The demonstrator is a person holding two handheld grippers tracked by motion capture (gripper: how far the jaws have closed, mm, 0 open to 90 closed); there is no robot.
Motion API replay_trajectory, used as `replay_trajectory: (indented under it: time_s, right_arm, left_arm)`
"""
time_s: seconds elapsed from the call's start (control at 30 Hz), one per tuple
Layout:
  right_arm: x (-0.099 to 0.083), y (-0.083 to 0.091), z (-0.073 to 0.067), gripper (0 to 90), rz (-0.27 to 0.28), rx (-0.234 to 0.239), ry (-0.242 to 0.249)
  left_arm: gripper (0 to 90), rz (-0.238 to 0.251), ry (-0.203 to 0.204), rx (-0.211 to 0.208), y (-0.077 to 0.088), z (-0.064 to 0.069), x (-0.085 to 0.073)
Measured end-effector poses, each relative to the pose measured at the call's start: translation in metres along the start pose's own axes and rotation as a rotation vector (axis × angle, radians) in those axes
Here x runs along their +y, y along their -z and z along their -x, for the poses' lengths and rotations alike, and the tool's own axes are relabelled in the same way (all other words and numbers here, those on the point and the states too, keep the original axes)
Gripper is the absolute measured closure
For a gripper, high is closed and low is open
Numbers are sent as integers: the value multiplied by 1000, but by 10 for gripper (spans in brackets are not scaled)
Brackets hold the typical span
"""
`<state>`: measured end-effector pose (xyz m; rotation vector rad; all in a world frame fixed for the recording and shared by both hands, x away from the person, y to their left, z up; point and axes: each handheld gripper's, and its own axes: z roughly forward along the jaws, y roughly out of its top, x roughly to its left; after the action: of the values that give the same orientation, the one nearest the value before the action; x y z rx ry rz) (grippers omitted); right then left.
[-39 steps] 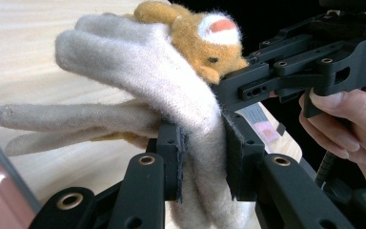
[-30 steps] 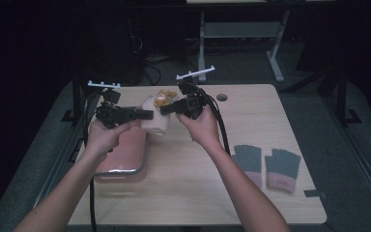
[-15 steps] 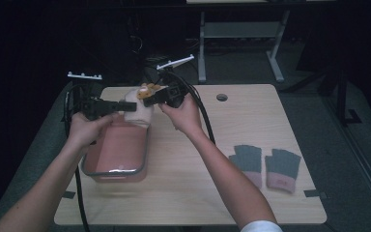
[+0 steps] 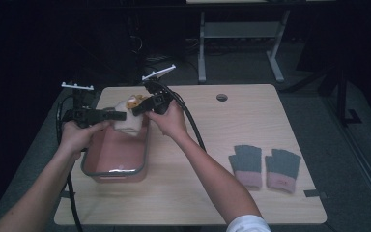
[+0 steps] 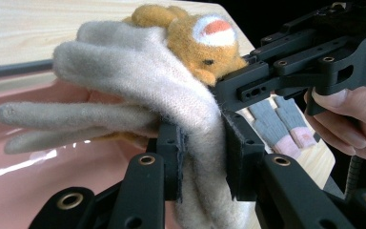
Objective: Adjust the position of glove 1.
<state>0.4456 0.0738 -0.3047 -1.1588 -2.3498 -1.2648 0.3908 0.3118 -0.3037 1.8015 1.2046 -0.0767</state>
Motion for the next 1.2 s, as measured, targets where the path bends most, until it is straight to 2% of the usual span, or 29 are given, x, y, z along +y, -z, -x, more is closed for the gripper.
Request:
replay_trajectory:
  time_s: [0.2, 0.4, 0.67, 0.83, 0.9, 1.2]
  right_arm:
    - [-4, -12, 4, 838, -10, 15, -15]
    - [-11, -31, 9, 838, -45, 18, -25]
    - [-21, -57, 16, 838, -110, 18, -29]
    - [-26, -69, 19, 834, -149, 12, -35]
    - [-27, -74, 19, 831, -162, 4, -28]
    - [-34, -88, 12, 775, -235, -65, 28]
  left_arm:
    - [707, -11, 7, 15, -3, -6, -8]
    - [707, -31, 47, 23, -6, -18, -21]
    - [706, -89, 70, 51, -14, -31, -36]
    - [705, -108, 93, 69, -18, -39, -46]
    - [704, -108, 116, 74, -19, -42, -51]
    - [704, -202, 119, 148, -32, -48, -67]
